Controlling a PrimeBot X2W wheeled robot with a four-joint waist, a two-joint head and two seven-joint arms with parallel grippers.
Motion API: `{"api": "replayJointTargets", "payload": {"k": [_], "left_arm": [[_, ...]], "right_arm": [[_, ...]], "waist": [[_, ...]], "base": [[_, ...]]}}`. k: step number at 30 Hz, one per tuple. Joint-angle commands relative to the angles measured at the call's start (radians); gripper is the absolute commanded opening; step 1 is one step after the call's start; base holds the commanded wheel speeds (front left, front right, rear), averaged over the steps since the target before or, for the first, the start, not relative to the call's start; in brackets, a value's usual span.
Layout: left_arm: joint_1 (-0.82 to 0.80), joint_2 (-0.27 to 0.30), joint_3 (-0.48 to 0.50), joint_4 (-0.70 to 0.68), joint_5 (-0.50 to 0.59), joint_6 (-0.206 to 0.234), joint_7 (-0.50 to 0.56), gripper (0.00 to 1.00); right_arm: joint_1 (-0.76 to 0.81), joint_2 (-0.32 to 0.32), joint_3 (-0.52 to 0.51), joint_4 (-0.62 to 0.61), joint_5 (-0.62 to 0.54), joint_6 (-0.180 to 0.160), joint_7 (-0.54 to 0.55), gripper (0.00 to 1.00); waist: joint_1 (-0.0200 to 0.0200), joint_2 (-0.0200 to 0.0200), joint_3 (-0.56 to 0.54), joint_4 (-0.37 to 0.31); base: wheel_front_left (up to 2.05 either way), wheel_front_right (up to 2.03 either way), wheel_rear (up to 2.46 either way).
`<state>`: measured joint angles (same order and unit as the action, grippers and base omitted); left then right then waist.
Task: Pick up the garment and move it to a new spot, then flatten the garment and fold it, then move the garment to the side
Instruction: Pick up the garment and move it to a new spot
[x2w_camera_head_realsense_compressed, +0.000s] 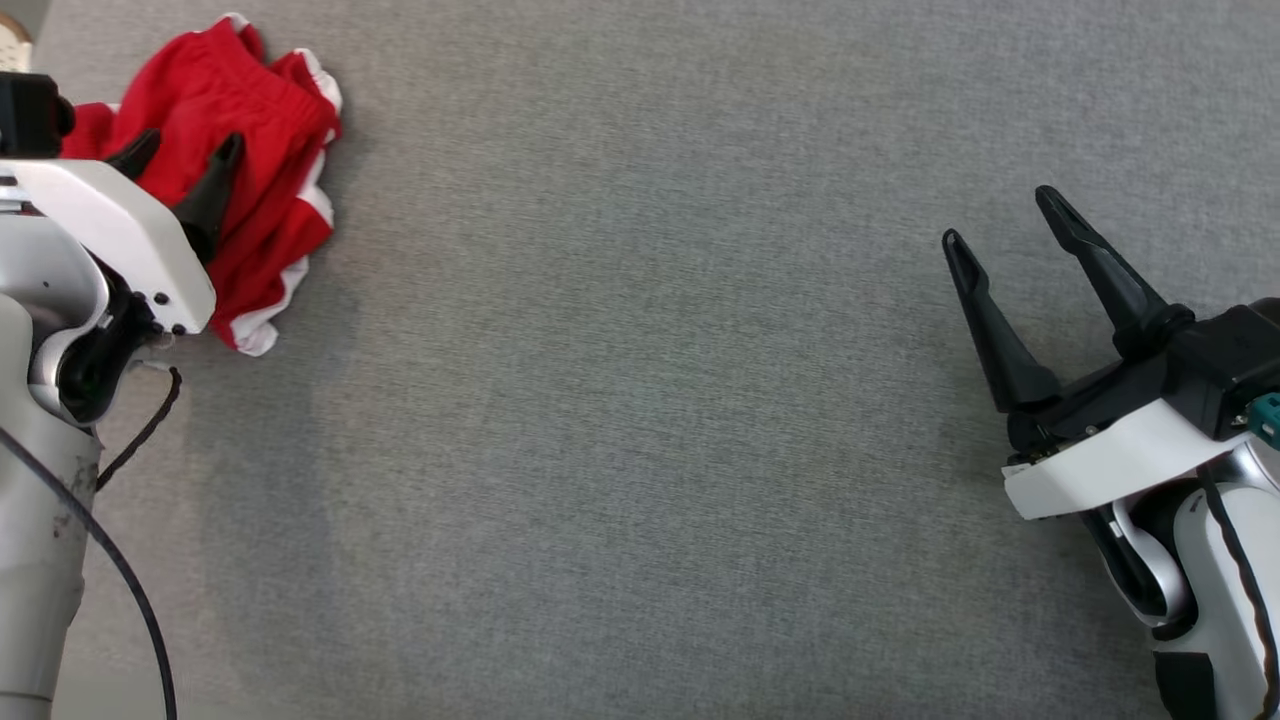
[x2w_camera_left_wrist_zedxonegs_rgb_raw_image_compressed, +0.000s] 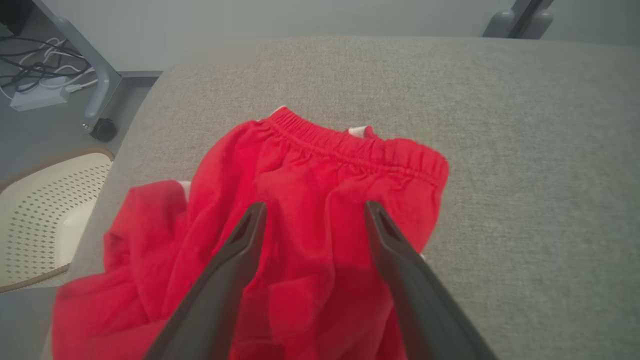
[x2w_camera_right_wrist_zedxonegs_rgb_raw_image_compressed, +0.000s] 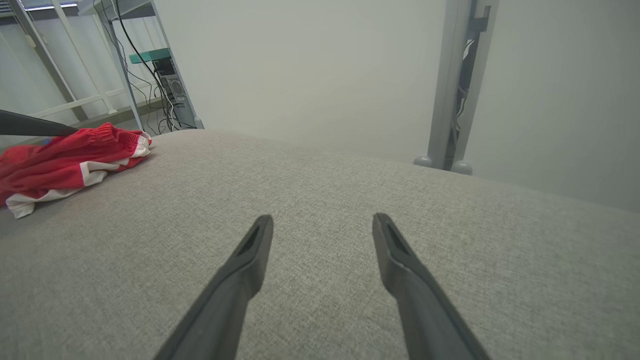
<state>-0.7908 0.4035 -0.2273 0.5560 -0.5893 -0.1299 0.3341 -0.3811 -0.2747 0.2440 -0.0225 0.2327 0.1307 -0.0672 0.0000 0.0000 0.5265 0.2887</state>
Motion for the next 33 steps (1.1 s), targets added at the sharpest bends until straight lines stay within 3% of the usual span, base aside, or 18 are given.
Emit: {"api": "replayJointTargets", "payload": {"k": [1,7,8,9,11,14,22,26,33], "left_arm": [[-0.015,0.006,-0.005,0.014,-0.005,0.000,0.009,1.00],[-0.057,0.015,-0.026,0.092,-0.009,0.004,0.073,1.00],[-0.060,0.014,-0.030,0.102,-0.010,0.004,0.084,0.95],[-0.064,0.014,-0.032,0.109,-0.009,0.004,0.088,0.48],[-0.070,0.014,-0.034,0.121,-0.009,0.006,0.084,0.00],[-0.079,0.016,-0.034,0.127,-0.002,0.008,0.062,0.00],[-0.084,0.015,-0.009,0.103,0.017,0.019,-0.127,0.00],[-0.077,0.010,0.013,0.061,0.023,0.025,-0.247,0.00],[-0.051,-0.008,-0.002,-0.046,0.029,0.017,-0.337,0.00]], "right_arm": [[-0.008,-0.004,-0.001,-0.006,-0.002,0.000,-0.003,1.00],[-0.012,0.003,-0.010,0.002,-0.002,0.000,-0.015,1.00],[-0.013,0.003,-0.011,0.004,-0.003,0.000,-0.016,1.00],[-0.013,0.004,-0.011,0.007,-0.003,0.000,-0.018,1.00],[-0.013,0.008,-0.009,0.013,-0.003,0.000,-0.025,1.00],[-0.015,0.013,-0.006,0.024,-0.002,0.000,-0.031,1.00],[-0.016,0.029,-0.004,0.067,0.005,0.000,-0.059,1.00],[-0.012,0.043,-0.004,0.098,0.013,0.000,-0.078,1.00],[-0.006,0.070,-0.005,0.150,0.022,0.000,-0.105,1.00]], "waist": [[0.0000,0.0000,0.012,-0.013],[0.0000,0.0000,0.023,-0.034],[0.0000,0.0000,0.024,-0.036],[0.0000,0.0000,0.024,-0.038],[0.0000,0.0000,0.023,-0.041],[0.0000,0.0000,0.017,-0.044],[0.0000,0.0000,-0.051,-0.054],[0.0000,0.0000,-0.107,-0.067],[0.0000,0.0000,-0.194,-0.099]], "base": [[0.00,0.00,0.00],[0.00,0.00,0.00],[0.00,0.00,0.00],[0.00,0.00,0.00],[0.00,0.00,0.00],[0.00,0.00,0.00],[0.00,0.00,0.00],[0.00,0.00,0.00],[0.00,0.00,0.00]]}}
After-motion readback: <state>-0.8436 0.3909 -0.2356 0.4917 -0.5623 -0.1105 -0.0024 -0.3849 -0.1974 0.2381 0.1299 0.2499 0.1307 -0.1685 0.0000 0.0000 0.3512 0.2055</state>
